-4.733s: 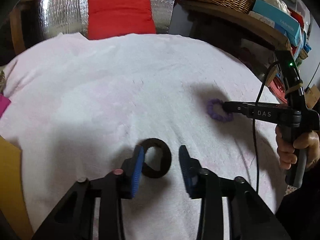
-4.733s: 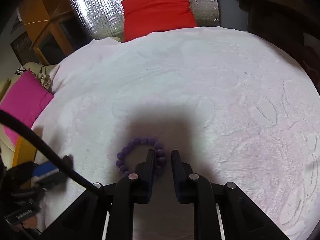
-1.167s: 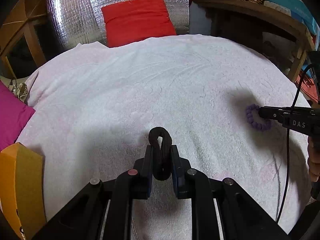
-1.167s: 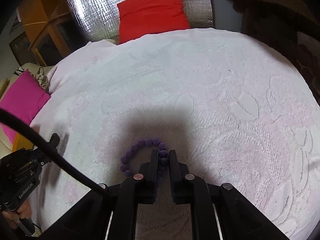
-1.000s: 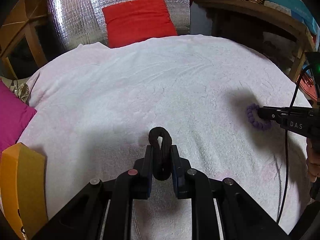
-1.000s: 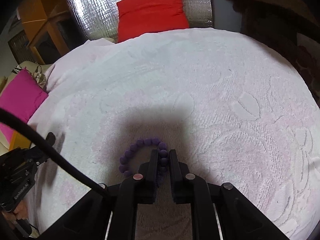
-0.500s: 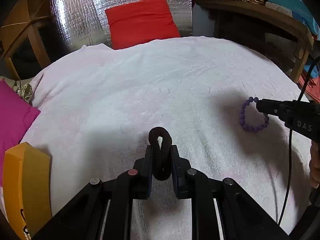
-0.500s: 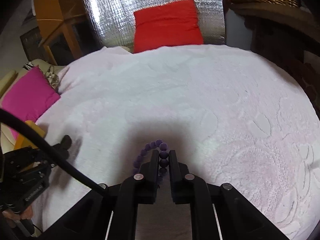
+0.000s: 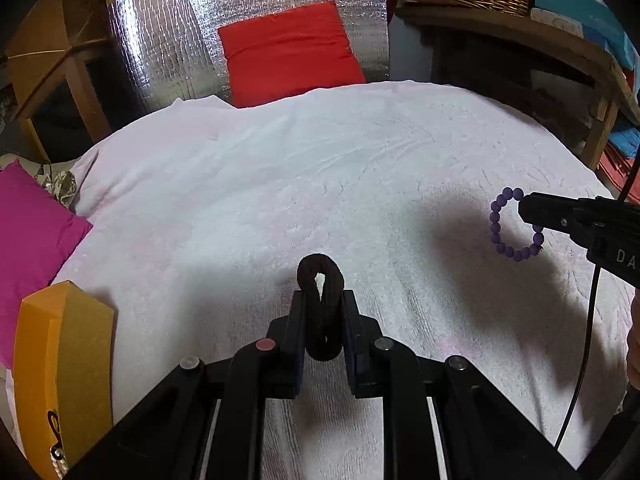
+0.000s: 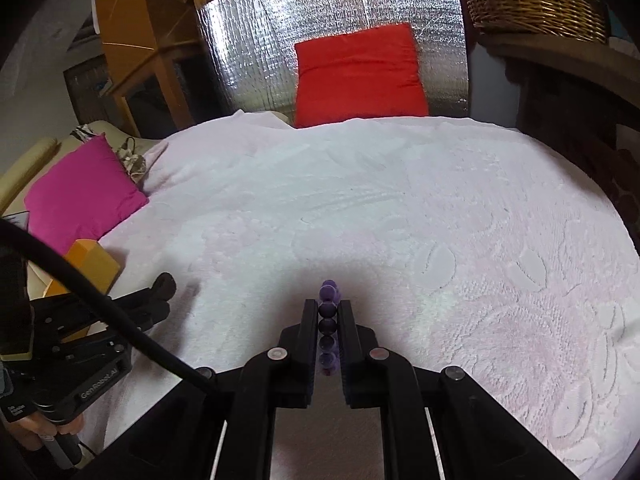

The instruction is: Organize jewelry

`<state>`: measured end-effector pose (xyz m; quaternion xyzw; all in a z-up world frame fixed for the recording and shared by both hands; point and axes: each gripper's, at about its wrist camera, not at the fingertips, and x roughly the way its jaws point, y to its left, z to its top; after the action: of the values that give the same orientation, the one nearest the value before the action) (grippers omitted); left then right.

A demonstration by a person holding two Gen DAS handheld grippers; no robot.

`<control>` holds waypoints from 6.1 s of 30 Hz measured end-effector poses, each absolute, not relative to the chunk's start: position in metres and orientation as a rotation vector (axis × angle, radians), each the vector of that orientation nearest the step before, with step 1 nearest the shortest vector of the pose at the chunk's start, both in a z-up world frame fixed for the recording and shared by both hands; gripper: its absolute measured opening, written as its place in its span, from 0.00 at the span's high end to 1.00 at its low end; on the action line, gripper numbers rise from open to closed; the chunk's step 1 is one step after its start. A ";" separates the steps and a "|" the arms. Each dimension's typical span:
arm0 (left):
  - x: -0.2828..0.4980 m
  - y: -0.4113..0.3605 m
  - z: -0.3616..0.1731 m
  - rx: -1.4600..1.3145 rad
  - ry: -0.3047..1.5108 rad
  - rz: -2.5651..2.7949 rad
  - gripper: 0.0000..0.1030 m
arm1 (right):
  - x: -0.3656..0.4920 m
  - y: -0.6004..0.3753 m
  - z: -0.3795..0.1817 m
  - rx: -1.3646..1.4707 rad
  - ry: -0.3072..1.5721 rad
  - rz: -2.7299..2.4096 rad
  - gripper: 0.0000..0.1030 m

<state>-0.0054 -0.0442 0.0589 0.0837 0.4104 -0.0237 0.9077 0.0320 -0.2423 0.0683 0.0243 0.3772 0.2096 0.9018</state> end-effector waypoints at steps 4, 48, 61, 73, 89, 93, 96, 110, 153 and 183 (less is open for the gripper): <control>-0.009 -0.044 0.063 0.174 0.832 -0.035 0.83 | 0.028 -0.241 0.072 0.053 0.766 0.445 0.90; -0.201 0.119 0.135 -0.024 0.708 0.471 0.83 | -0.044 -0.112 0.107 0.134 0.669 0.747 0.90; -0.289 0.218 0.125 -0.180 0.724 0.642 0.83 | -0.138 -0.009 0.137 0.139 0.710 1.094 0.90; -0.286 0.238 0.085 -0.260 0.796 0.631 0.83 | -0.170 0.072 0.117 -0.006 0.858 1.204 0.90; -0.284 0.254 0.068 -0.263 0.812 0.665 0.83 | -0.181 0.104 0.086 -0.159 0.891 1.189 0.90; -0.282 0.254 0.065 -0.262 0.817 0.660 0.83 | -0.179 0.106 0.082 -0.171 0.892 1.179 0.90; -0.280 0.255 0.062 -0.261 0.822 0.661 0.83 | -0.178 0.106 0.078 -0.178 0.898 1.174 0.90; -0.268 0.256 0.048 -0.256 0.856 0.648 0.83 | -0.170 0.108 0.062 -0.190 0.924 1.141 0.90; -0.296 0.148 0.226 0.048 0.562 0.773 0.13 | -0.187 -0.014 0.189 -0.066 0.661 1.050 0.47; -0.383 0.063 0.308 0.097 0.420 0.835 0.11 | -0.287 -0.127 0.272 -0.104 0.477 0.821 0.31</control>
<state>-0.3829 0.0635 0.3082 0.0466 0.2026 0.4022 0.8917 -0.2866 -0.1265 0.2721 -0.0503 0.2295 0.3950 0.8882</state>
